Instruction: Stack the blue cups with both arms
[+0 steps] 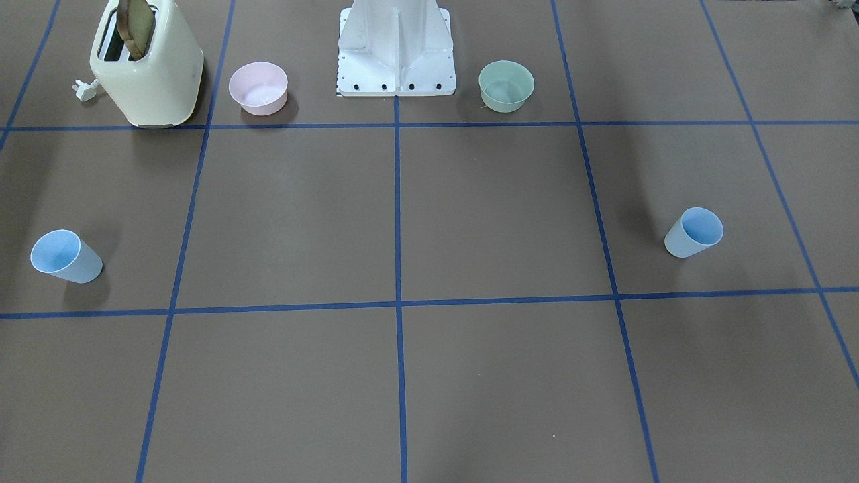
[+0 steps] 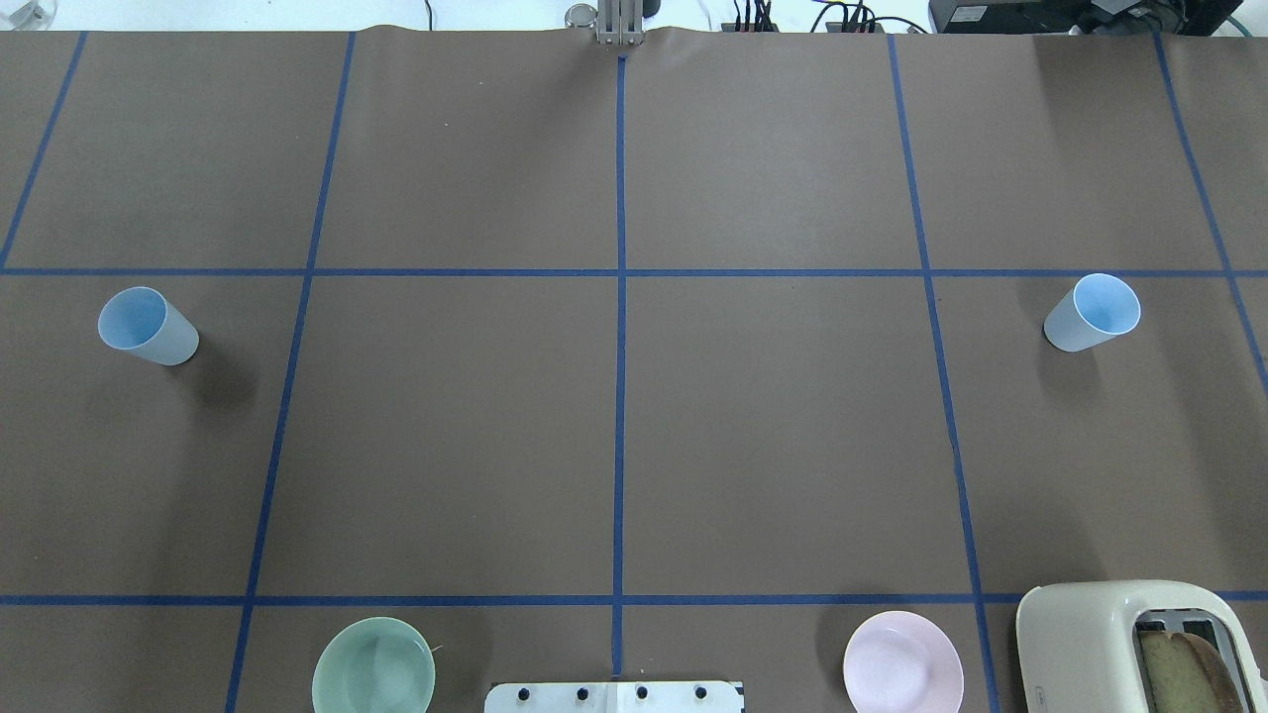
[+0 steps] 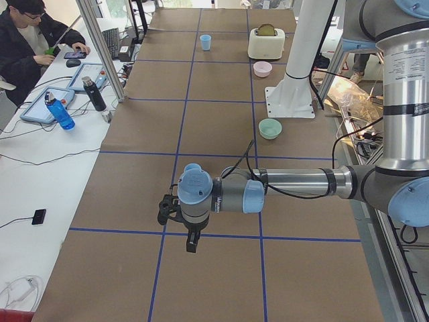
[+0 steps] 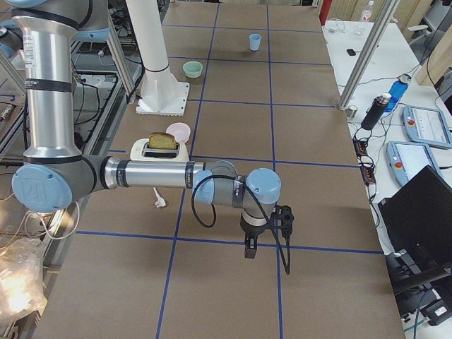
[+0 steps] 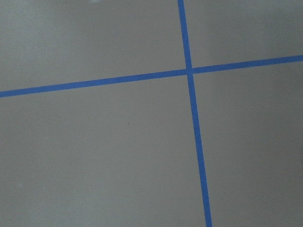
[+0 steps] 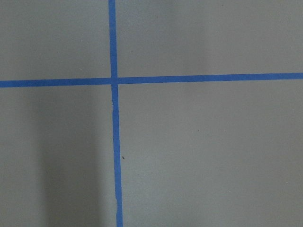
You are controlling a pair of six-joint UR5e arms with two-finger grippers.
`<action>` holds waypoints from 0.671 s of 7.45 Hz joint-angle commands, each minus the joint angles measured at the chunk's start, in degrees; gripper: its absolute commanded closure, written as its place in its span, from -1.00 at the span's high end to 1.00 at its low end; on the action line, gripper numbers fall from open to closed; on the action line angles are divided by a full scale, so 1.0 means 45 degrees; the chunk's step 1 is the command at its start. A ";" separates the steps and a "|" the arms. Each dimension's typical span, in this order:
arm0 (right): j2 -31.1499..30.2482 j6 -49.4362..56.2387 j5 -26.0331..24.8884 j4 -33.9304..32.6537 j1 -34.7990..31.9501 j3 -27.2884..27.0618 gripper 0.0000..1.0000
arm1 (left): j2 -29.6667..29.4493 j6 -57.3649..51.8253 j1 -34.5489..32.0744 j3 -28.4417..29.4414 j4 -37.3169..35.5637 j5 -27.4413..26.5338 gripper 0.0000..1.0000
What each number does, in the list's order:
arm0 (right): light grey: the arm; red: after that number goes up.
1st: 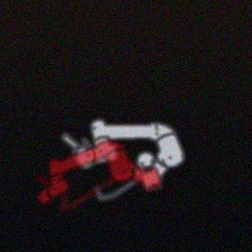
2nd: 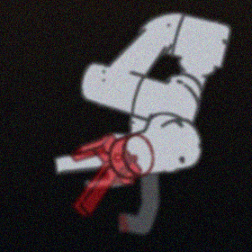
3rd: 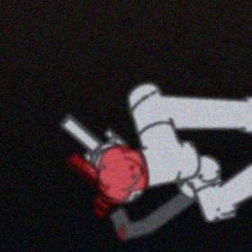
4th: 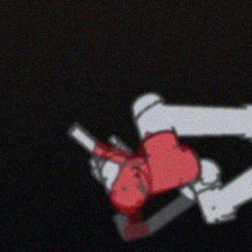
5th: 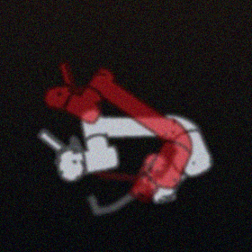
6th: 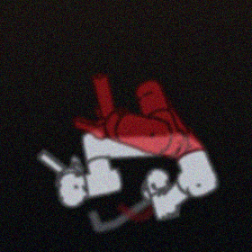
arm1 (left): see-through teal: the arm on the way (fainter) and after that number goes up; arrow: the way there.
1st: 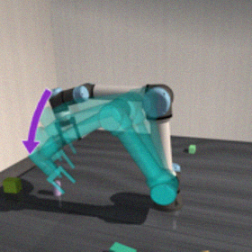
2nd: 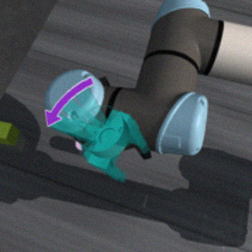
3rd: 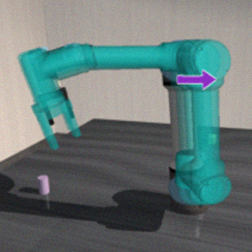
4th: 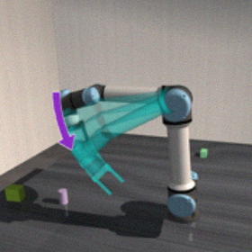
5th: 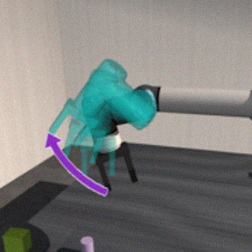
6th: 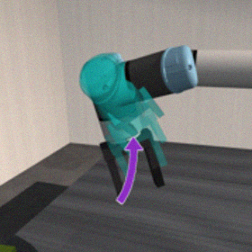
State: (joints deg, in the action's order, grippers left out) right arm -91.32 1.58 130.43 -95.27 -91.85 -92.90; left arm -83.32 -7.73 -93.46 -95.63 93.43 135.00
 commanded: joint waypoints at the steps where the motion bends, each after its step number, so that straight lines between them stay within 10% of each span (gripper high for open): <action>1: 0.0000 0.0000 0.0000 0.0000 0.0000 0.0000 1.00 | -0.0020 0.0000 0.0006 -0.0097 0.0000 0.0000 0.98; 5: 0.0039 0.0078 -0.0078 0.0020 0.0000 -0.0117 1.00 | -0.0020 -0.0020 0.0006 -0.0117 0.0000 0.0020 0.98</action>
State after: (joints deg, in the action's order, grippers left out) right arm -91.16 1.89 130.25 -95.20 -91.85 -93.33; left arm -83.38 -7.79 -93.43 -96.08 93.43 135.08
